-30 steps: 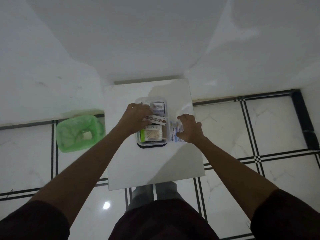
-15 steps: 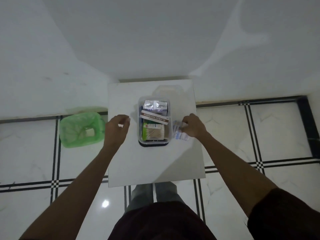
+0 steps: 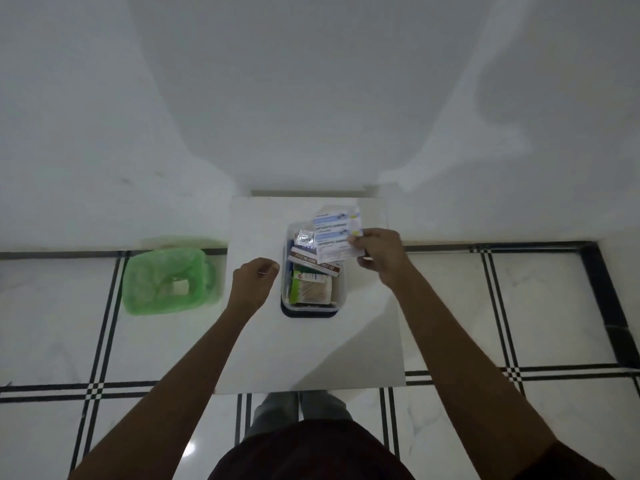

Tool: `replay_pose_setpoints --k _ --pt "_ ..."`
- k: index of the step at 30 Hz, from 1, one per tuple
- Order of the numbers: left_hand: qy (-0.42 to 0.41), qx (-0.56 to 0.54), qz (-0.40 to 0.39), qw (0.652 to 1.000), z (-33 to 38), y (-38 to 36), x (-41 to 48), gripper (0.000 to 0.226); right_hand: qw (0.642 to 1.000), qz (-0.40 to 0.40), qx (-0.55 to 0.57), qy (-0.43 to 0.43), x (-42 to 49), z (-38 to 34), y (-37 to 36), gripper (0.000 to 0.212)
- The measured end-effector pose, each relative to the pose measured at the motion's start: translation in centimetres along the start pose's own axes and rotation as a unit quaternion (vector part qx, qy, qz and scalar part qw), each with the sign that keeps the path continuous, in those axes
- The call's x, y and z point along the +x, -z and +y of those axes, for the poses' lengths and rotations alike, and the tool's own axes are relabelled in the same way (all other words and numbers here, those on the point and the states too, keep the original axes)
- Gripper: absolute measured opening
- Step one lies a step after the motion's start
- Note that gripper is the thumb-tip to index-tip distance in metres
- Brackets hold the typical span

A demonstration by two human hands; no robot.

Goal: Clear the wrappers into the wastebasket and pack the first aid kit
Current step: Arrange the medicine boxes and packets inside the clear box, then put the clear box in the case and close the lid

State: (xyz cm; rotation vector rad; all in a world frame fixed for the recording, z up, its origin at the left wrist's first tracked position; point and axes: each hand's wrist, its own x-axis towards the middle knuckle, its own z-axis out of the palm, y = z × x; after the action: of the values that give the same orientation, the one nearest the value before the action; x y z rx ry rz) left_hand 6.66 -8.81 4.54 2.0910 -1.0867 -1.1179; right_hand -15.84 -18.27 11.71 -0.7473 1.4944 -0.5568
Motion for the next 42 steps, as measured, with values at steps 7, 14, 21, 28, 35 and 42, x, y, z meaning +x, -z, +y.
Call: replay_pose_setpoints --k 7,14,21,28,35,42 --pt "0.024 -0.045 -0.016 0.999 0.2 0.4 0.1 0.027 0.996 0.047 -0.077 -0.006 2.8 3.5 -4.5 0.012" --pt "0.025 -0.025 -0.079 0.996 1.3 -0.8 0.5 0.028 0.898 0.074 -0.396 0.177 2.0 4.3 -4.3 0.049" --pt "-0.002 0.090 -0.125 0.988 2.0 -1.4 1.3 0.020 0.947 0.209 -0.233 0.069 2.8 6.1 -1.0 0.024" --pt "-0.035 0.057 -0.052 0.996 -0.4 2.6 0.3 0.021 0.967 0.075 -0.226 -0.085 4.2 12.0 -0.7 0.034" --pt "-0.003 0.065 -0.026 0.998 -3.9 5.2 0.8 0.024 0.949 0.086 -0.301 -0.046 4.9 13.4 -4.0 0.054" --pt "-0.002 0.053 -0.056 0.997 -3.4 3.4 0.0 0.022 0.964 0.045 -0.254 -0.069 5.6 13.3 -3.1 0.023"
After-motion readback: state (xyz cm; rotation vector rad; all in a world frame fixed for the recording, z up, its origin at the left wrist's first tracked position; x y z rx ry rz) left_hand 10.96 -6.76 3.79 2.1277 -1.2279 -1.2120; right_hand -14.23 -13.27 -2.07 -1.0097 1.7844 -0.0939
